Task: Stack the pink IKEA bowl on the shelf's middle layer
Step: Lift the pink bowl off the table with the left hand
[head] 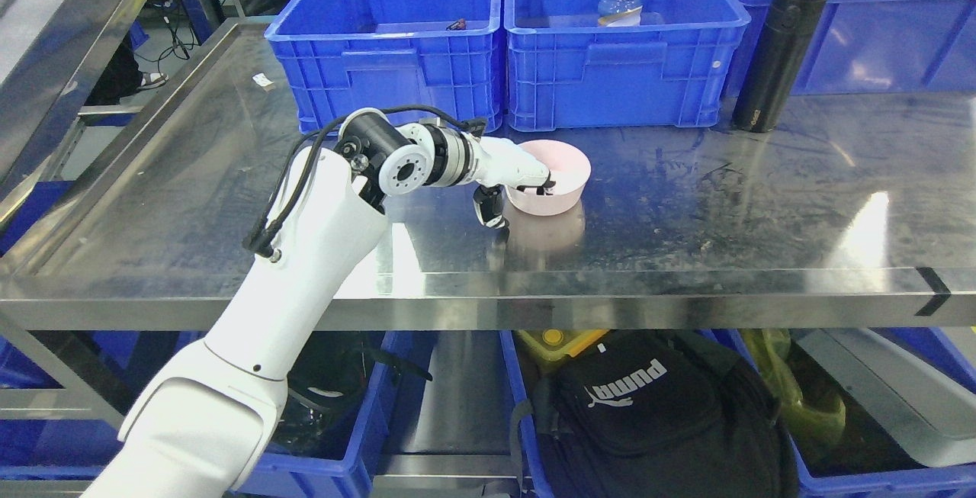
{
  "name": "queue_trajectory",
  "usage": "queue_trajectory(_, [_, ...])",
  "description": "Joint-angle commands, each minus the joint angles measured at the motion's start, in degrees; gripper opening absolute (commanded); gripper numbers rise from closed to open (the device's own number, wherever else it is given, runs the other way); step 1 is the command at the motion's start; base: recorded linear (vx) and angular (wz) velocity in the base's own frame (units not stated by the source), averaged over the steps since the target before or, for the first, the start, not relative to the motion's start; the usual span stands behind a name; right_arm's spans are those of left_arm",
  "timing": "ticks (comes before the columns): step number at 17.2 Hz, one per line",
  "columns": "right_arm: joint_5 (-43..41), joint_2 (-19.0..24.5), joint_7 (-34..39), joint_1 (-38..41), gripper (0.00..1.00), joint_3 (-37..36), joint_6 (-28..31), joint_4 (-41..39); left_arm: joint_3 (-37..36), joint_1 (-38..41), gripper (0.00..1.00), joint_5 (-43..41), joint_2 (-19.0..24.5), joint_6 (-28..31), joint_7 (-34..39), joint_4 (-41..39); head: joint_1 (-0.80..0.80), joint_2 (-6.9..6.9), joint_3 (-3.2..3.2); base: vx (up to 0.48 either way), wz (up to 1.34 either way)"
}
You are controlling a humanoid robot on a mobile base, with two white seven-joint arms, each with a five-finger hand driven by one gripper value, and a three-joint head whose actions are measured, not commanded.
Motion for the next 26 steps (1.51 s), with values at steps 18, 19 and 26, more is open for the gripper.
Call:
queue_trajectory(18, [0.00, -1.00, 0.05, 1.23, 1.00, 0.00, 0.02, -1.00, 32.77, 1.23, 0.00, 12.87, -7.05, -20.22, -1.58, -8.22, 0.00, 0.00, 0.00, 0.000, 0.00])
queue_trajectory(19, [0.00, -1.00, 0.05, 1.23, 1.00, 0.00, 0.02, -1.00, 33.65, 1.23, 0.00, 13.74, -7.05, -21.80, -1.58, -8.92, 0.00, 0.00, 0.00, 0.000, 0.00])
queue_trajectory(26, [0.00, -1.00, 0.05, 1.23, 1.00, 0.00, 0.02, -1.00, 34.01, 1.32, 0.00, 16.47, -7.05, -25.15, -0.96, -10.87, 0.00, 0.00, 0.00, 0.001, 0.01])
